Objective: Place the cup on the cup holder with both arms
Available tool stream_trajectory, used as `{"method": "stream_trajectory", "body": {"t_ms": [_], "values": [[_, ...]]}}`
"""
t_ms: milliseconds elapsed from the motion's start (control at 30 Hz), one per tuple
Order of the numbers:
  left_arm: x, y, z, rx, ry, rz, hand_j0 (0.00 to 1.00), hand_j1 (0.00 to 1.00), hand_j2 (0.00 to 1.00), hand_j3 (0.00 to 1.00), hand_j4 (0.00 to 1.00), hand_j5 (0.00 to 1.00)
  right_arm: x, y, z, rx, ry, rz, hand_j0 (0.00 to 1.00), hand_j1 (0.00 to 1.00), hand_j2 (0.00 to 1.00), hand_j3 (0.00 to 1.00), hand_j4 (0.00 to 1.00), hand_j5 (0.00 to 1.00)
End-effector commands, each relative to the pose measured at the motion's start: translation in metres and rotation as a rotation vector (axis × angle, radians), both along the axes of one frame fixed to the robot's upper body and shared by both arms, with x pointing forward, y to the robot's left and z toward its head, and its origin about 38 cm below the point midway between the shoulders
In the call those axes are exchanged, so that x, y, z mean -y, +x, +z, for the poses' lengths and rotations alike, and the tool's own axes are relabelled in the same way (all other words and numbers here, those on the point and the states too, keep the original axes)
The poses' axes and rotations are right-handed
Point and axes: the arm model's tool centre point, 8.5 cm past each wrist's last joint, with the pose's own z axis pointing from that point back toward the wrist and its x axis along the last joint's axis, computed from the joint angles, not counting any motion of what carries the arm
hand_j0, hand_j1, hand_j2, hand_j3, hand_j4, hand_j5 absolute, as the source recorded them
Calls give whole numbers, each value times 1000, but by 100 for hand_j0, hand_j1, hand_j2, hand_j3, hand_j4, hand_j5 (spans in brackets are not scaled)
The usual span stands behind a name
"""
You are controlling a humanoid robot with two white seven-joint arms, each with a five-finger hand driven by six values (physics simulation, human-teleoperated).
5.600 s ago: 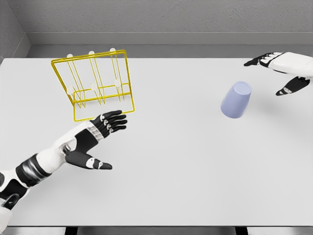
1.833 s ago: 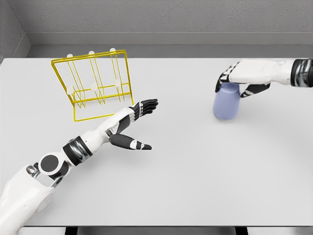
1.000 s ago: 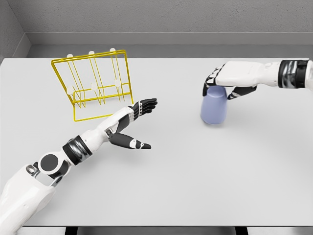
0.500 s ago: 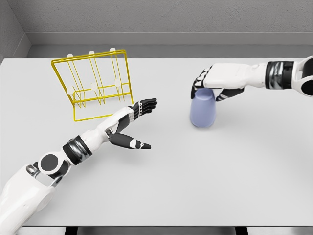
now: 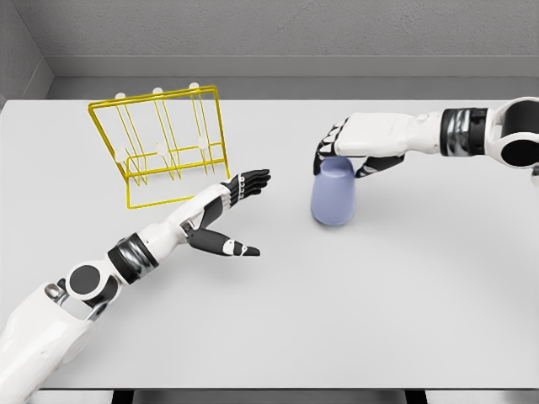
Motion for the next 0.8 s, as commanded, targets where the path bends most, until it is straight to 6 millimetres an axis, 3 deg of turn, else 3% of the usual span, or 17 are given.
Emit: {"method": "stream_trajectory", "body": {"t_ms": [0, 467, 500, 567, 767], "values": [[0, 1, 1, -1, -5, 1, 100, 100, 100, 100, 100, 100, -4, 0, 0, -3, 11, 5, 64, 64, 64, 64, 64, 64], [-7, 1, 0, 47, -32, 14, 100, 100, 100, 100, 100, 100, -22, -1, -3, -13, 22, 39, 64, 64, 64, 64, 64, 64], [-7, 0, -1, 49, -32, 14, 100, 100, 100, 100, 100, 100, -22, -1, -4, -15, 22, 38, 68, 68, 68, 68, 68, 68], [-6, -1, -1, 53, -37, 13, 100, 100, 100, 100, 100, 100, -22, -1, -3, -13, 28, 37, 98, 98, 98, 98, 98, 98], [-6, 1, -9, 36, -45, 28, 100, 100, 100, 100, 100, 100, -20, -1, -3, -13, 25, 34, 100, 100, 100, 100, 100, 100]]}}
